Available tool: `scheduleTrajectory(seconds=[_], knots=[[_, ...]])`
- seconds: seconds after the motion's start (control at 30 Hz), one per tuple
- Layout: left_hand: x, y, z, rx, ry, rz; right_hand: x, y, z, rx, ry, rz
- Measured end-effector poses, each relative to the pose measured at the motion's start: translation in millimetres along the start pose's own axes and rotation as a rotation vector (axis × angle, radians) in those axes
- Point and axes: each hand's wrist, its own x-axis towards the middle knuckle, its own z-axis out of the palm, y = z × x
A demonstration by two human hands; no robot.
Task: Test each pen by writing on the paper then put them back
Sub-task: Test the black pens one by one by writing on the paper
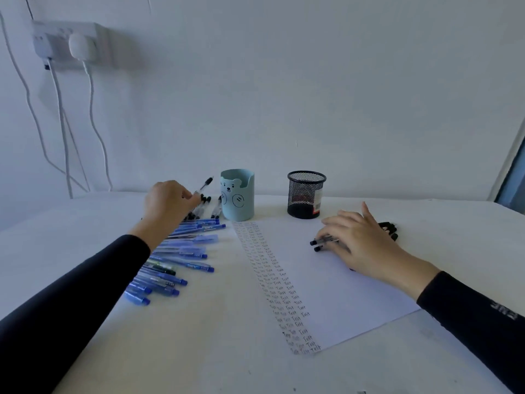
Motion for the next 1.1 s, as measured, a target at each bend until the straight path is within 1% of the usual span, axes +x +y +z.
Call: scheduleTrajectory(seconds=[0.1, 0.2, 0.27, 0.37, 0.47, 0.53, 0.6, 0.63, 0.7, 0.77, 0.83, 0.9, 0.93, 1.0, 1.1], knots=[[4.0, 4.0, 11.4, 0.193, -0.056, -0.033, 0.3, -0.7, 1.5, 0.145, 0.134, -0.107], [6.1, 14.5, 18.6, 0.308, -0.091, 0.019, -0.6, -6.9, 0.2, 0.205, 0.211, -0.184], [7.0, 19.7, 23.4, 0.355, -0.112, 0.057, -2.5, -14.0, -6.1, 0.263, 0.218, -0.149], [8.9, 22.0, 31.5, 0.383, -0.136, 0.087, -4.0, -18.1, -13.5, 0.305, 0.177, -0.062], [10.9, 18.6, 35.4, 0.404, -0.163, 0.088, -4.8, -20.2, -23.0, 0.611, 0.164, 0.037], [10.1, 16.6, 32.8, 0.346, -0.162, 0.097, -4.8, -20.9, -29.1, 0.768, 0.145, 0.075], [4.9, 17.9, 26.0, 0.252, -0.167, 0.134, -4.4, -22.0, -36.3, 0.936, 0.121, 0.07], [0.3, 19.1, 22.8, 0.182, -0.174, 0.166, -3.9, -22.1, -40.3, 1.026, 0.089, 0.055], [-14.9, 21.8, 18.2, 0.017, -0.203, 0.295, -2.9, -22.5, -45.5, 1.175, -0.005, 0.012], [-35.5, 26.7, 17.3, -0.094, -0.271, 0.46, -3.2, -28.3, -43.3, 1.267, -0.013, 0.039], [-55.6, 34.5, 17.2, -0.14, -0.391, 0.563, -6.0, -38.7, -40.4, 1.398, -0.004, 0.141], [-69.6, 43.8, 15.1, -0.111, -0.514, 0.588, -10.2, -47.0, -36.3, 1.533, -0.14, 0.245], [-74.9, 48.3, 13.4, -0.069, -0.565, 0.583, -13.3, -50.7, -34.0, 1.514, -0.218, 0.284], [-81.7, 55.2, 9.6, 0.039, -0.631, 0.566, -20.4, -56.3, -28.7, 1.367, -0.289, 0.312], [-86.7, 58.6, 6.2, 0.122, -0.644, 0.544, -27.1, -66.1, -23.9, 1.232, -0.373, 0.198]])
